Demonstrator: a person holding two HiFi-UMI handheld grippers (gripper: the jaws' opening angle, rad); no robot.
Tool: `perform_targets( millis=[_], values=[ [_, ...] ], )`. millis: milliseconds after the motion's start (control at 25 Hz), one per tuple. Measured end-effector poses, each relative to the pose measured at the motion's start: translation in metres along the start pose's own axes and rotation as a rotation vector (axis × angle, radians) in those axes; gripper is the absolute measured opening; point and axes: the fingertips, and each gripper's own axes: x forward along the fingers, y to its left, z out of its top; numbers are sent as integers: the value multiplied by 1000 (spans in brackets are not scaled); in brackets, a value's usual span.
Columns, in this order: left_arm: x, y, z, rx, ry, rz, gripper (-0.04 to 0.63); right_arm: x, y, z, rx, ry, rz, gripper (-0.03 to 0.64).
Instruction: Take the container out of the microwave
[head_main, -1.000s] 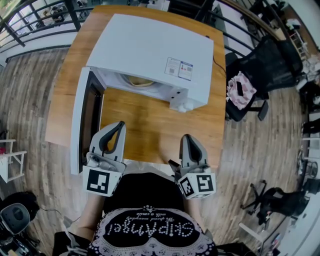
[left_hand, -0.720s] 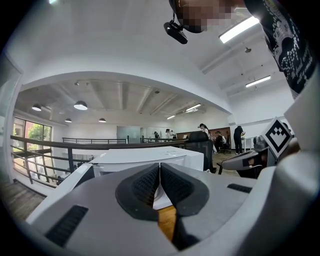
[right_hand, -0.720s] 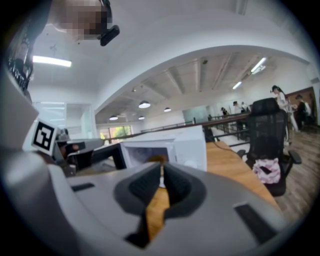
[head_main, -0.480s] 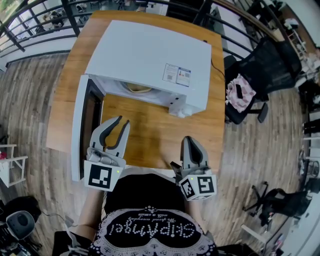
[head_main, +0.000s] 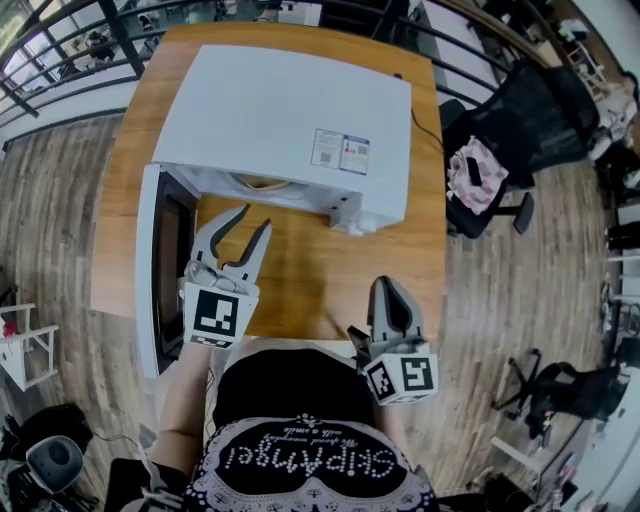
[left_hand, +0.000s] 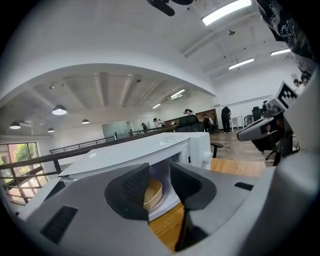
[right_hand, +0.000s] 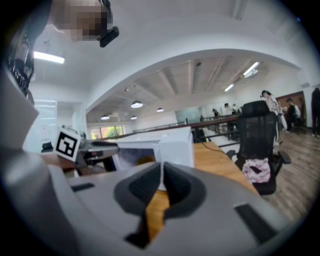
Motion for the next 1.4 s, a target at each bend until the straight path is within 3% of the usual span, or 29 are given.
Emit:
perform_targets(
  millis=[160, 600, 1400],
  values=[
    [25, -3, -16, 67, 50, -34, 160, -3, -7, -2, 10, 7, -30, 40],
    [72, 4, -65, 121, 167, -71, 175, -8, -21, -10, 37, 31, -99, 40],
    [127, 2, -150, 301, 412, -194, 199, -19, -29, -24, 73, 77, -173, 40]
  ],
)
